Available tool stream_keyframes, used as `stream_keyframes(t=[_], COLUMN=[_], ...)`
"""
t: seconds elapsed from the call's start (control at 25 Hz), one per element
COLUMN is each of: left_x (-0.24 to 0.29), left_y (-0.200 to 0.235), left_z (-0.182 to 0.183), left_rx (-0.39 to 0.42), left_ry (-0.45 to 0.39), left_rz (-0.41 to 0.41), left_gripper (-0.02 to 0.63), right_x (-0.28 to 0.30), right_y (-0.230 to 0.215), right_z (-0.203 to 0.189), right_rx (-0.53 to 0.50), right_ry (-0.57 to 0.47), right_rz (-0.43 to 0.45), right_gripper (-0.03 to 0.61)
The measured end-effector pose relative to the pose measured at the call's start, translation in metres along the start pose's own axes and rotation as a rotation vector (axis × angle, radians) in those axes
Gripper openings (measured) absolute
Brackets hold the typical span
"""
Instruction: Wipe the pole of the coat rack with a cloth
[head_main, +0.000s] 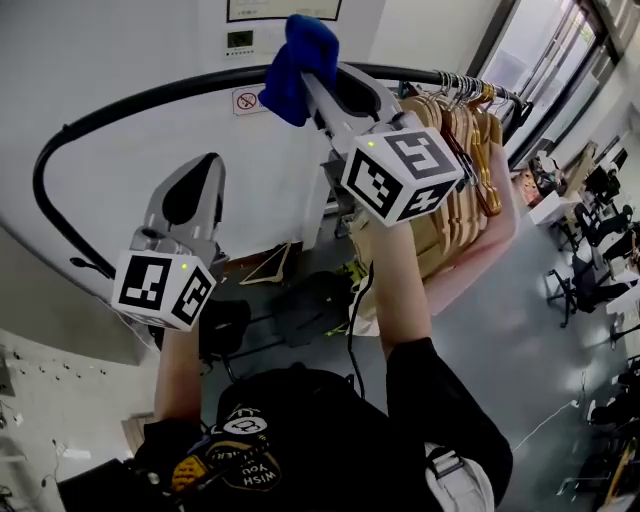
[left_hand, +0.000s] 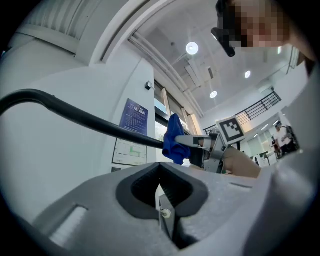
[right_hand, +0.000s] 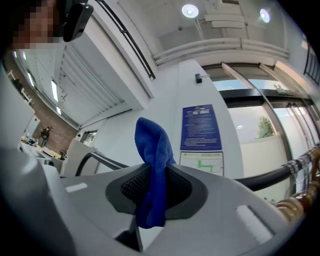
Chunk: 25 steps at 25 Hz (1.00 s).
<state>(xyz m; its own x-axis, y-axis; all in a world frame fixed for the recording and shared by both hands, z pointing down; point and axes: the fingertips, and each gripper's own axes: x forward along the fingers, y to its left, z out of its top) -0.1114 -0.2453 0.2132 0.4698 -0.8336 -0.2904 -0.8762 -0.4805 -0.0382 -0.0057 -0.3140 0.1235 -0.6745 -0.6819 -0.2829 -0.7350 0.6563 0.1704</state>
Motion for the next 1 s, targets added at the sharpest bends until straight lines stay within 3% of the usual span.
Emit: stream_keyframes(t=[0.36,0.44,0.64,1.0], left_x=[0.014,0.013,0.003,-0.036], left_y=[-0.027,-0.026,-0.016,0.038], left_z=[-0.009,-0.011,-0.014,-0.017], left_rx=[-0.022,-0.021,-0.012,-0.004], left_ry=[0.016,0.022,0.028,0.030], left_rz=[-0.055,-0.052,-0.018,0.124], left_gripper=[0.000,0.000,0.000,0.000], right_x=[-0.078,-0.084,-0.066,0.033], right_y=[-0.161,-0.175,-0.143,0.027], right_z=[0.002,0.002,0.000,-0.007], right_rx=[0.032,0.055,0.012,-0.001], right_ry=[0.056,0.047,0.053,-0.023], right_rz=[-0.369,-0.397,-0.345,0.046], right_gripper=[0.075,0.075,0.075,0.075])
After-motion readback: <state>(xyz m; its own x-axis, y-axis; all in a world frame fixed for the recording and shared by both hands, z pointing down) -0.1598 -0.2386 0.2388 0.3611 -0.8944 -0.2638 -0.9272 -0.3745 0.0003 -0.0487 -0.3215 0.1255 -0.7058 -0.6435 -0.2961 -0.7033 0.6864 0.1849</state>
